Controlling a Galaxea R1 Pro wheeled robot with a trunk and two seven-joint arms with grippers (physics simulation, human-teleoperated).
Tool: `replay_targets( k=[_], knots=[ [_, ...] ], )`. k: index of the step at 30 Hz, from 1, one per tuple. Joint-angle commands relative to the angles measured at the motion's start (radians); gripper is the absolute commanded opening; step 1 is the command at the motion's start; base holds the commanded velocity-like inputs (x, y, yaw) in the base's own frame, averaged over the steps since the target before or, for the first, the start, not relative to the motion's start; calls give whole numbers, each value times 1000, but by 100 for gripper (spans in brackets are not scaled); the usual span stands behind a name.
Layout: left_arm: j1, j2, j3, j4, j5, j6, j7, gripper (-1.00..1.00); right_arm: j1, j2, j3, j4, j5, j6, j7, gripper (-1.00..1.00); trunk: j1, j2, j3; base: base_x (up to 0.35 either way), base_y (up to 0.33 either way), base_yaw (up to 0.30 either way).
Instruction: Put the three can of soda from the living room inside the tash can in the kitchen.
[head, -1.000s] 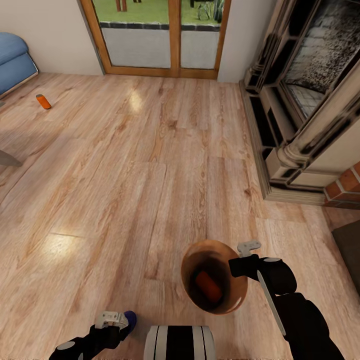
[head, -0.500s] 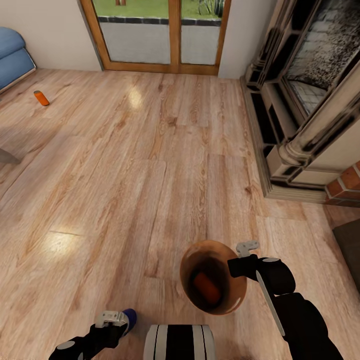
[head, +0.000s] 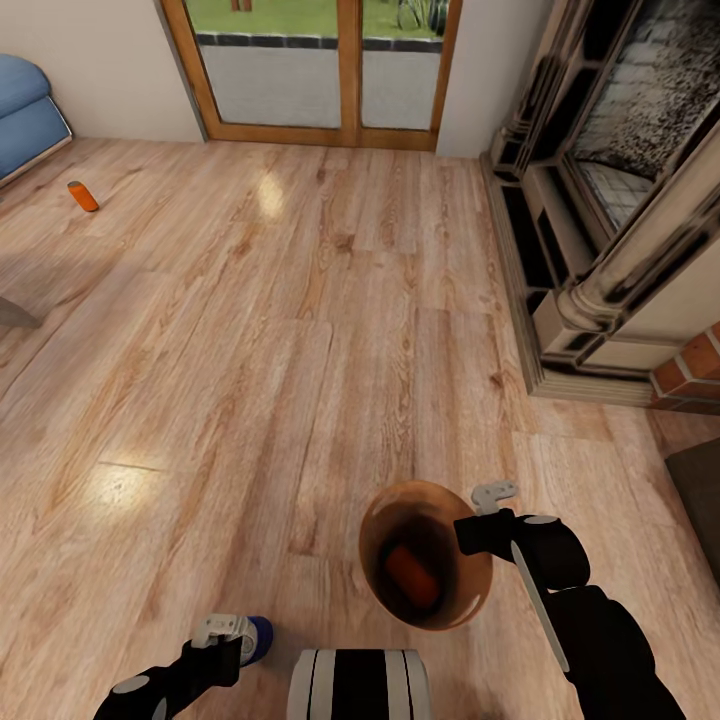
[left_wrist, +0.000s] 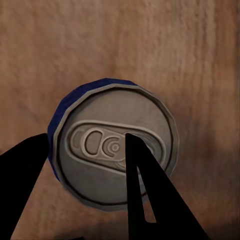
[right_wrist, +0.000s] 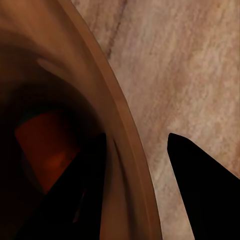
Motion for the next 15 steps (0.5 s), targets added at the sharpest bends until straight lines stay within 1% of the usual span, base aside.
replay_targets(
  k=[1, 9, 15],
  knots=[
    [0, 0, 2, 14, -24, -6, 7, -100, -1, 0, 1, 0, -20, 2, -1, -100, 0, 0, 0, 0, 0, 0],
    [0, -1, 1, 18, -24, -6, 7, -100, 0, 0, 1, 0, -20, 2, -1, -100, 0, 0, 0, 0, 0, 0],
    [0, -1, 1, 19, -24, -6, 7, -100, 0, 2, 1, 0, -20, 2, -1, -100, -3, 1, 23, 0, 0, 0]
  ],
)
